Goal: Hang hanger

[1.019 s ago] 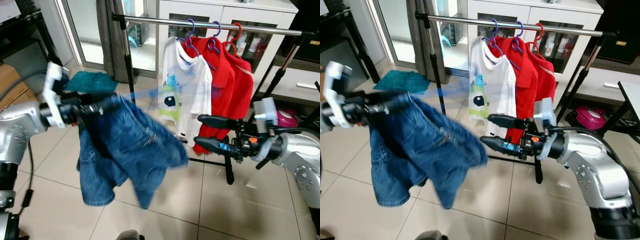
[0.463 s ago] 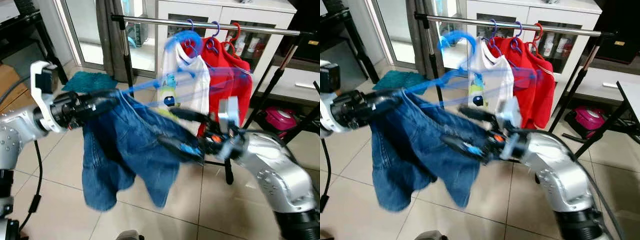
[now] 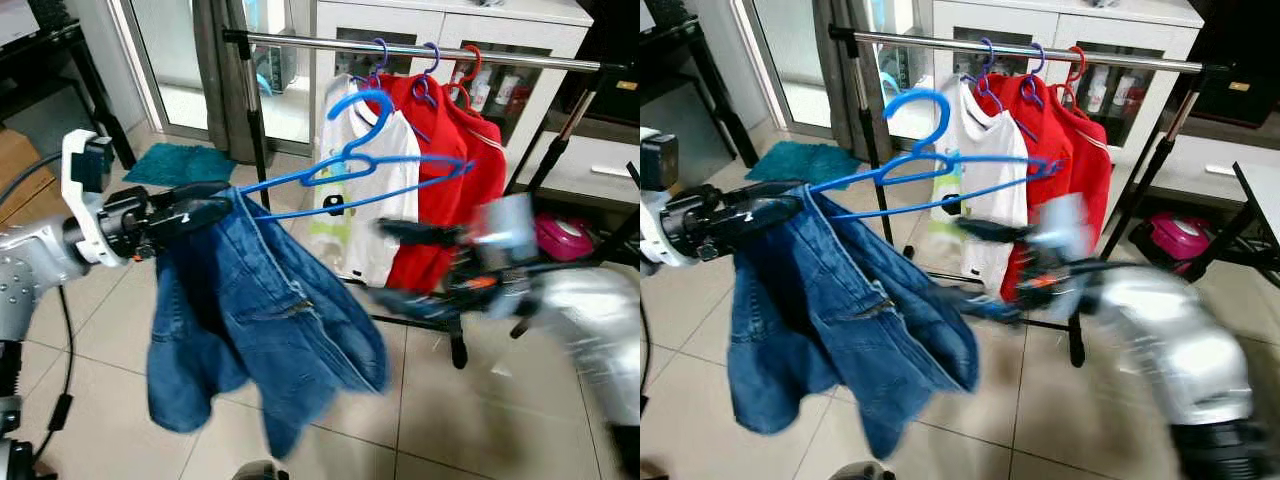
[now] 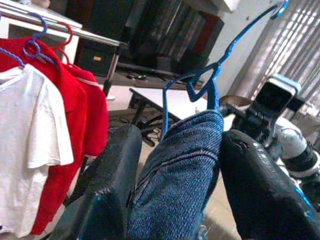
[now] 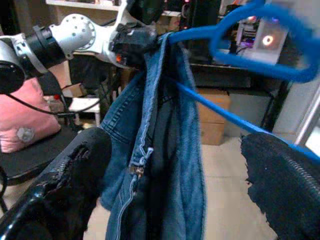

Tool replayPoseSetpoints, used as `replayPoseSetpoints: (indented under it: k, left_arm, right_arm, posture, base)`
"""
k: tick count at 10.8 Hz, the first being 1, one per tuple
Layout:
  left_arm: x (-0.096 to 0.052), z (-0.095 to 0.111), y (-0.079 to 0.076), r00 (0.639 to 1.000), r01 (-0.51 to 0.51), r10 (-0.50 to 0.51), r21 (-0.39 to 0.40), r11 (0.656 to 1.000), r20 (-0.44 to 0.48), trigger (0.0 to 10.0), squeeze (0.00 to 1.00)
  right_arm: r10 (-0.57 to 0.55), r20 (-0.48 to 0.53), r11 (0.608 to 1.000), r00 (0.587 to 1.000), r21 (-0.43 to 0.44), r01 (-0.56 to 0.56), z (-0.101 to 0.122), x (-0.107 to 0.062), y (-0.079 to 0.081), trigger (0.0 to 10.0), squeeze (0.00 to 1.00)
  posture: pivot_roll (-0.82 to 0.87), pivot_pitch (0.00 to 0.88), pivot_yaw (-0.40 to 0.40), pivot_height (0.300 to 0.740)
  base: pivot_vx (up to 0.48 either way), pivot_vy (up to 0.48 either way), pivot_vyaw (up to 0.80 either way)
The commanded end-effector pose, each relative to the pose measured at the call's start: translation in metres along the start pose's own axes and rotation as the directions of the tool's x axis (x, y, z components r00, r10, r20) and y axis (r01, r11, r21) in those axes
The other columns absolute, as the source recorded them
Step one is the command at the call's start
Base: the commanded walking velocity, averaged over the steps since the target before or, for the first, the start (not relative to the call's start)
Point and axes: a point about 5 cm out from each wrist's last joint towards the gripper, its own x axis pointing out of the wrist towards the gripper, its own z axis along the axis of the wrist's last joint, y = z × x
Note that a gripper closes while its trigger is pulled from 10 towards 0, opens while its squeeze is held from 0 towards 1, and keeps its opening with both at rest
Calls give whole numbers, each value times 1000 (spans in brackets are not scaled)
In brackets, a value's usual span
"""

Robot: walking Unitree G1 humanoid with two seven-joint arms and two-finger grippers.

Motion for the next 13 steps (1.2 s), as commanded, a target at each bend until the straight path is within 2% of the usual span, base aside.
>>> replayPoseSetpoints:
  k: [1, 2, 4, 8, 11, 13]
  left_arm:
    - [0, 8, -2, 1000, 12, -12, 43, 999, -12, 0, 0]
    - [-1, 8, -3, 999, 36, -36, 34, 999, -24, 0, 0]
    - [-10, 7, -5, 995, 71, -70, 15, 997, -65, 0, 0]
    - [-15, 6, -7, 991, 102, -101, 0, 995, -84, 0, 0]
    - [-15, 6, -6, 992, 93, -92, 5, 996, -85, 0, 0]
    - [-12, 6, -9, 988, 120, -120, -5, 993, -93, 0, 0]
  right_arm:
    - [-55, 8, 997, 998, -51, 55, 10, -11, -12, 10000, 1000]
    - [-119, -4, 988, 993, -97, 118, 17, -21, -27, 10000, 1000]
    - [-48, -53, 989, 997, -141, 41, 23, -21, -33, 10000, 1000]
    - [-71, -82, 975, 994, -214, 52, 35, -25, -58, 10000, 1000]
    - [-19, -82, 975, 996, -224, 0, 44, -28, -60, 10000, 1000]
    - [21, -83, 977, 996, -210, -38, 38, -18, -57, 10000, 1000]
  posture:
    - [10, 0, 17, 740]
    - [10, 0, 17, 740]
    - [9, 0, 17, 740]
    - [13, 0, 4, 740]
    - [15, 0, -1, 740]
    - [11, 0, 8, 740]
  base:
    - [0, 0, 0]
    - [0, 0, 0]
    - [0, 0, 0]
    - [0, 0, 0]
    - [0, 0, 0]
    - [0, 0, 0]
